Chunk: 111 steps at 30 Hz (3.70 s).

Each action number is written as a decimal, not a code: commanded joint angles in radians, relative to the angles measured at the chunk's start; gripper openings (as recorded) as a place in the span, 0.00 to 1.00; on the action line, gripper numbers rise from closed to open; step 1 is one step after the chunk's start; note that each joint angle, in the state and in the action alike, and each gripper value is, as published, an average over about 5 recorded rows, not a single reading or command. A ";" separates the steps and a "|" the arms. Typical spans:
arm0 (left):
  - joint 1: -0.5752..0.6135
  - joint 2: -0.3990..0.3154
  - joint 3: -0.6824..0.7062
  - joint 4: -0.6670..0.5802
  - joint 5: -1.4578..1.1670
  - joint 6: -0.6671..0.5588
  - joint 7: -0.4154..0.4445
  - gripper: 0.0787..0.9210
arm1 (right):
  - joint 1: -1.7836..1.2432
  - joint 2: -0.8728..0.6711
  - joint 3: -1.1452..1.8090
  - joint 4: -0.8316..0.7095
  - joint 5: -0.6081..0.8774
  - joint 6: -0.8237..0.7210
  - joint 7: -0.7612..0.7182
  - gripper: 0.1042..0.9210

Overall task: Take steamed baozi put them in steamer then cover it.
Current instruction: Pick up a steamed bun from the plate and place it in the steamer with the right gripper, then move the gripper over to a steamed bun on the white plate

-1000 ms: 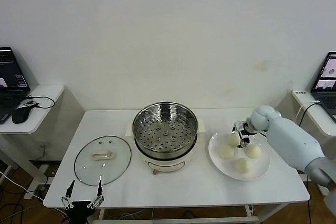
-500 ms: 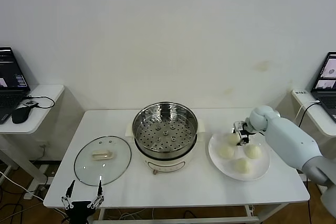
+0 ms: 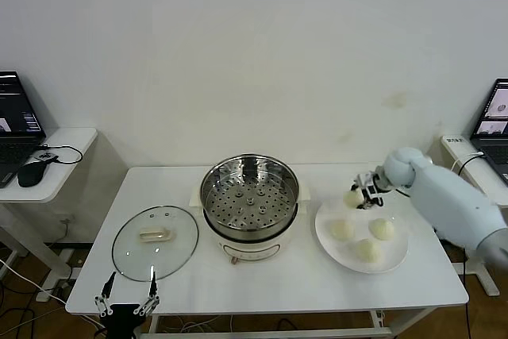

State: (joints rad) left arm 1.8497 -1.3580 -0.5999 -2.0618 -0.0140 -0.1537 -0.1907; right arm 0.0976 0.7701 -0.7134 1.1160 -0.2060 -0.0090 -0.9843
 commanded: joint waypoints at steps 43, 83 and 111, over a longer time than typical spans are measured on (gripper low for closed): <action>-0.018 0.003 -0.023 -0.004 -0.116 -0.033 0.003 0.88 | 0.346 0.584 -0.563 -0.161 0.008 0.423 0.171 0.59; -0.001 0.001 -0.012 -0.084 -0.091 0.026 0.005 0.88 | 0.588 0.165 -0.578 0.287 0.363 -0.148 0.013 0.88; -0.017 0.019 -0.053 -0.088 -0.086 0.073 0.010 0.88 | 0.106 -0.260 -0.334 0.429 0.219 -0.350 0.005 0.88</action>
State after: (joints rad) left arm 1.8327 -1.3396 -0.6531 -2.1482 -0.0999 -0.0851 -0.1805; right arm 0.3517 0.5570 -1.1326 1.5438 0.0265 -0.3097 -0.9798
